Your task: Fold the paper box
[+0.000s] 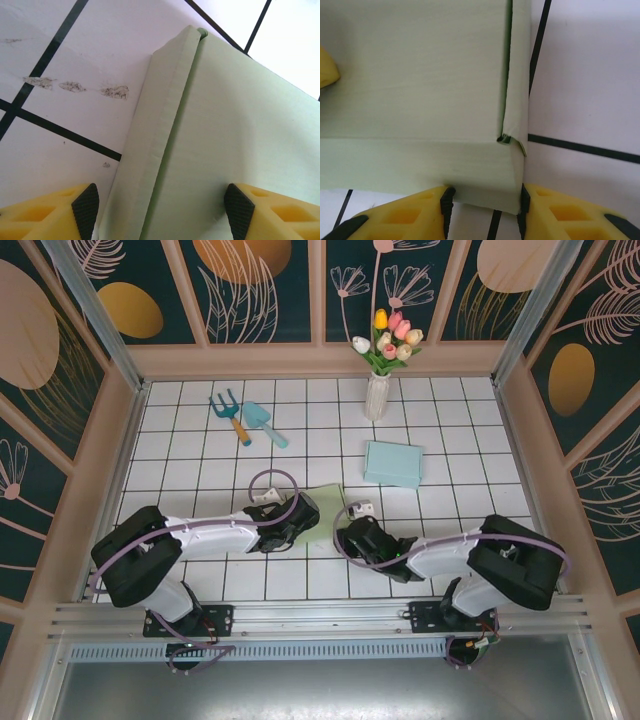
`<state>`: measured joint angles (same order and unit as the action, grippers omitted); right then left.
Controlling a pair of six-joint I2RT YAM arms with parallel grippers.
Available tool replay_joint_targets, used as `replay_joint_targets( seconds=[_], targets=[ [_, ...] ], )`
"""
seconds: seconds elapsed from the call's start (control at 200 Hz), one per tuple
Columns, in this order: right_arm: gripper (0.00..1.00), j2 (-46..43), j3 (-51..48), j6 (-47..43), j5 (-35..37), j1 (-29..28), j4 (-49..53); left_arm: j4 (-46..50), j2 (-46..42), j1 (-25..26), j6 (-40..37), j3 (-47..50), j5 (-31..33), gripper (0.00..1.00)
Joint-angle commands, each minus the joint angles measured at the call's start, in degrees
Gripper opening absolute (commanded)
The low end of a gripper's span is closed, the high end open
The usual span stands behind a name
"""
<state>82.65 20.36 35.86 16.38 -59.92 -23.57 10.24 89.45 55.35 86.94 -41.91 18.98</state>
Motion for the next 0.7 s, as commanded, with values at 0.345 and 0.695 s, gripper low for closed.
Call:
replay_joint_targets(
  seconds=[0.345, 0.695],
  targets=[
    [0.43, 6.05, 8.12, -0.52, -4.68, 2.06, -4.81, 8.82, 4.36, 0.67, -4.13, 3.42, -7.38, 0.69],
    [0.46, 2.57, 4.54, 1.82, -5.45, 6.48, -3.01, 11.20, 3.75, 0.73, -2.74, 1.88, -5.18, 0.70]
  ],
)
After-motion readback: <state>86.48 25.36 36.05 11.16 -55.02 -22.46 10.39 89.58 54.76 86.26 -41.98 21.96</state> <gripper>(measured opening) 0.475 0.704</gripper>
